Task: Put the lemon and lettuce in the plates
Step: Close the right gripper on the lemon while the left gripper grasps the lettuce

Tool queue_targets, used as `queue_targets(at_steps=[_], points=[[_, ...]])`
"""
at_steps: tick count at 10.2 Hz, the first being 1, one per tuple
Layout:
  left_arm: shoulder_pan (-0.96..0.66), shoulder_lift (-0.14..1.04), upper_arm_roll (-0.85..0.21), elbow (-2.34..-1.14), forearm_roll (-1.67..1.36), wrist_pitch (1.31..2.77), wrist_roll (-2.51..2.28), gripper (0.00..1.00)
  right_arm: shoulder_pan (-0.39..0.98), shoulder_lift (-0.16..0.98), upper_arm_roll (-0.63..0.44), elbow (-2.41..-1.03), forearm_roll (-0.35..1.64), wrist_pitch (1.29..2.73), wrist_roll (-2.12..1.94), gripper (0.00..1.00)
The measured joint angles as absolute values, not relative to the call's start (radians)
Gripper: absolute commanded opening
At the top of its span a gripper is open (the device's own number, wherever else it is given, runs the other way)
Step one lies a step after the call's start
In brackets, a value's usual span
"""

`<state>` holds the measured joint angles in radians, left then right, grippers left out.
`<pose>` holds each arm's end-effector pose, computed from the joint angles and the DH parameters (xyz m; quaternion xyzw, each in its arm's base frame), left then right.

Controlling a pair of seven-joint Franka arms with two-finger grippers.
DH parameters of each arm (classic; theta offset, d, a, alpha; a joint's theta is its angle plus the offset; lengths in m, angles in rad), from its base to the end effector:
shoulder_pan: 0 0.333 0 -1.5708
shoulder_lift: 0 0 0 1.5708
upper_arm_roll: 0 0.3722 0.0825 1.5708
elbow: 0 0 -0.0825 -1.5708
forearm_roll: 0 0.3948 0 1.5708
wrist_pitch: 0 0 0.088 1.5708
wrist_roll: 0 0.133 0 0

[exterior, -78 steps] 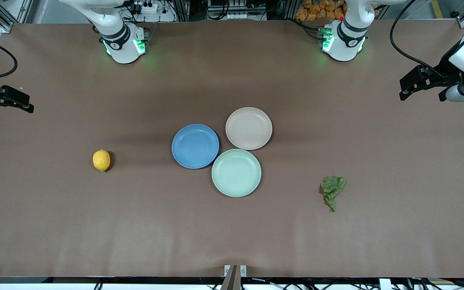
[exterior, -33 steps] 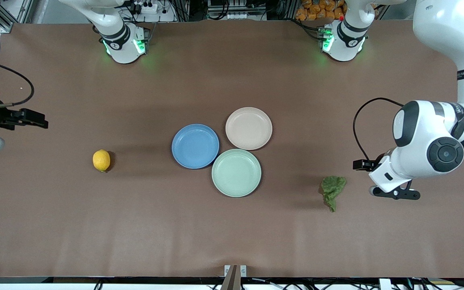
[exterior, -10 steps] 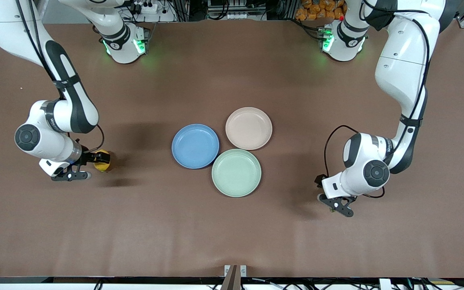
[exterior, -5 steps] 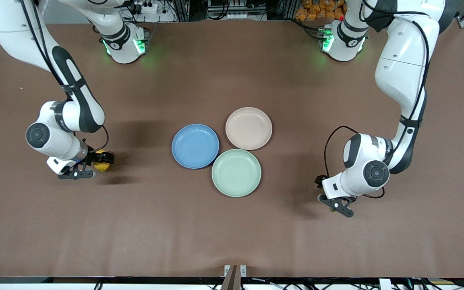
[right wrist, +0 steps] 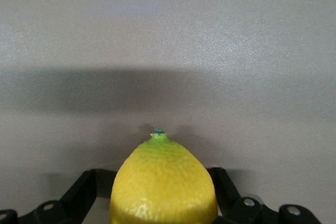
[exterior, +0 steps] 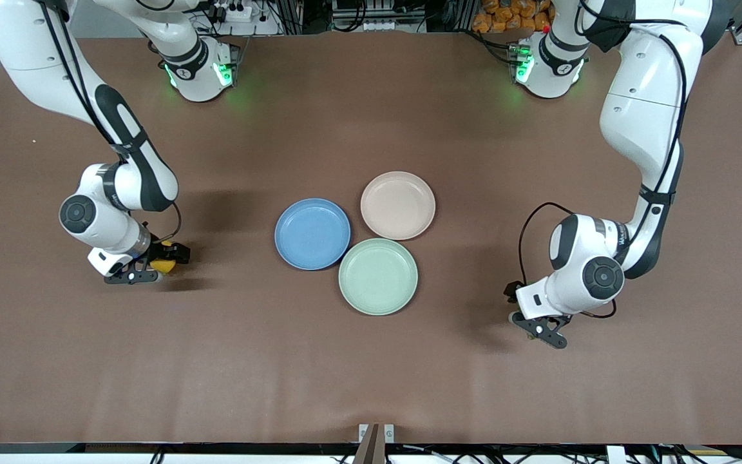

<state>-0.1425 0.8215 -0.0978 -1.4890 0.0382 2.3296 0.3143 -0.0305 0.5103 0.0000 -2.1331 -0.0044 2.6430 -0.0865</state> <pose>0.7483 -0.1678 0.1917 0.9623 -0.2709 0.0123 0.0211 0.6026 -0.0183 0.1771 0.9996 0.0299 -0.0003 0.0010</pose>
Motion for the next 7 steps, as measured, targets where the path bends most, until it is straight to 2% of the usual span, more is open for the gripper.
queue_targets(at_steps=[1,2,3,4,6,7], points=[[-0.142,0.823,-0.098,-1.489,0.038,2.333,0.314,0.93,-0.03,0.51,0.0,-2.133,-0.004,2.644,-0.087,1.0],[-0.142,0.825,-0.098,-1.489,0.038,2.334,0.314,0.57,-0.03,0.51,0.0,-2.134,-0.004,2.644,-0.087,0.98],[-0.141,0.826,-0.098,-1.489,0.038,2.335,0.314,0.21,-0.031,0.51,0.0,-2.135,-0.004,2.644,-0.088,0.83],[-0.141,0.827,-0.098,-1.489,0.038,2.335,0.314,0.04,-0.031,0.51,0.0,-2.135,-0.005,2.644,-0.098,0.7],[-0.141,0.827,-0.098,-1.489,0.038,2.336,0.314,0.0,-0.044,0.504,-0.004,-2.135,-0.005,2.642,-0.139,0.54],[-0.141,0.827,-0.097,-1.489,0.038,2.336,0.314,0.0,-0.051,0.503,-0.004,-2.135,-0.005,2.641,-0.152,0.49]])
